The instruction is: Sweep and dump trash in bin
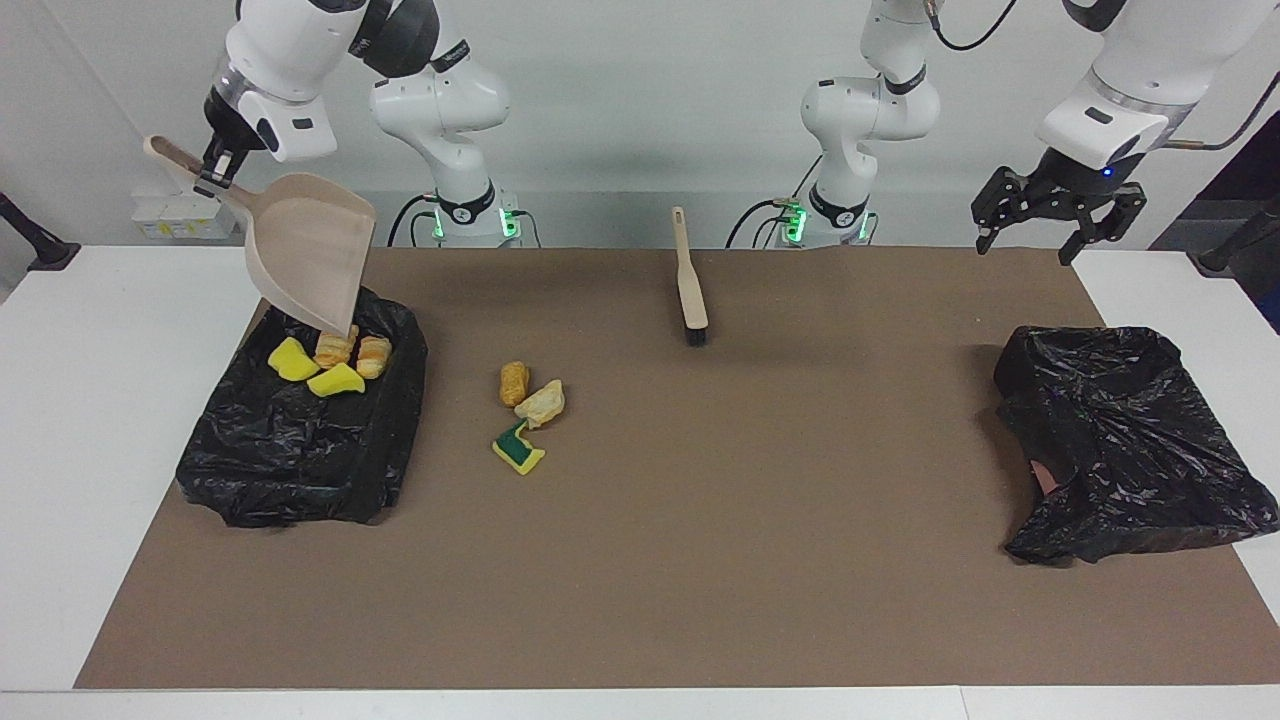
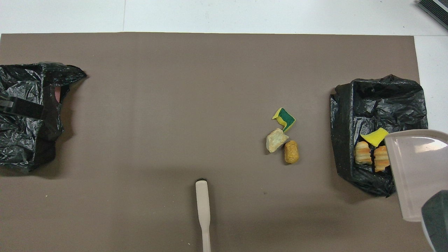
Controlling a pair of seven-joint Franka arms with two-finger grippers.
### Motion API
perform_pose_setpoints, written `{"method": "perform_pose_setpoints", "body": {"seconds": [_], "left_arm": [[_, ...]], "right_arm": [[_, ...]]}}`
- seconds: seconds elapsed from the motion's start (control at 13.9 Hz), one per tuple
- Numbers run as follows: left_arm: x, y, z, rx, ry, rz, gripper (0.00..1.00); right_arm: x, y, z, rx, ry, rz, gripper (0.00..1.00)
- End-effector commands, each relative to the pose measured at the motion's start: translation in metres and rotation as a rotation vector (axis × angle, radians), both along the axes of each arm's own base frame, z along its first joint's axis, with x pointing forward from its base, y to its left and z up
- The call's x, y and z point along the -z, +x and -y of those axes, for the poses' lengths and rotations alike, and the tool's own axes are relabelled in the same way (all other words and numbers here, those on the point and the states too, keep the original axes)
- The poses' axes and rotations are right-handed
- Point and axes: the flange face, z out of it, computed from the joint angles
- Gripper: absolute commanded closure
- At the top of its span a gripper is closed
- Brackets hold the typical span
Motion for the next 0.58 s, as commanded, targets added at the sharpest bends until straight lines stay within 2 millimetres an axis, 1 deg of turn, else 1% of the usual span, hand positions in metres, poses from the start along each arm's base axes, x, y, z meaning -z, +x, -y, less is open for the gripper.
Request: {"method": "perform_pose_setpoints", "body": {"seconds": [0.0, 0.07, 0.22, 0.29, 0.36, 0.5], "left_arm": [[-0.007, -0.008, -0.003, 0.003, 0.020, 0.000, 0.00], [-0.007, -0.008, -0.004, 0.002, 0.020, 0.000, 0.00], [-0.007, -0.008, -0.004, 0.002, 0.020, 0.000, 0.00], [-0.007, -0.008, -0.004, 0.002, 0.020, 0.000, 0.00], [-0.007, -0.008, -0.004, 0.002, 0.020, 0.000, 0.00], [-0.007, -0.008, -0.004, 0.002, 0.020, 0.000, 0.00]], "right_arm": [[-0.002, -0.003, -0.024, 0.131, 0.112, 0.098, 1.00], [0.002, -0.003, -0.034, 0.195, 0.162, 0.138, 1.00], [0.009, -0.006, -0.052, 0.392, 0.279, 0.229, 1.00], [0.013, -0.006, -0.068, 0.488, 0.323, 0.268, 1.00], [0.019, -0.004, -0.091, 0.584, 0.356, 0.314, 1.00], [0.040, 0.004, -0.142, 0.787, 0.407, 0.388, 1.00]]}}
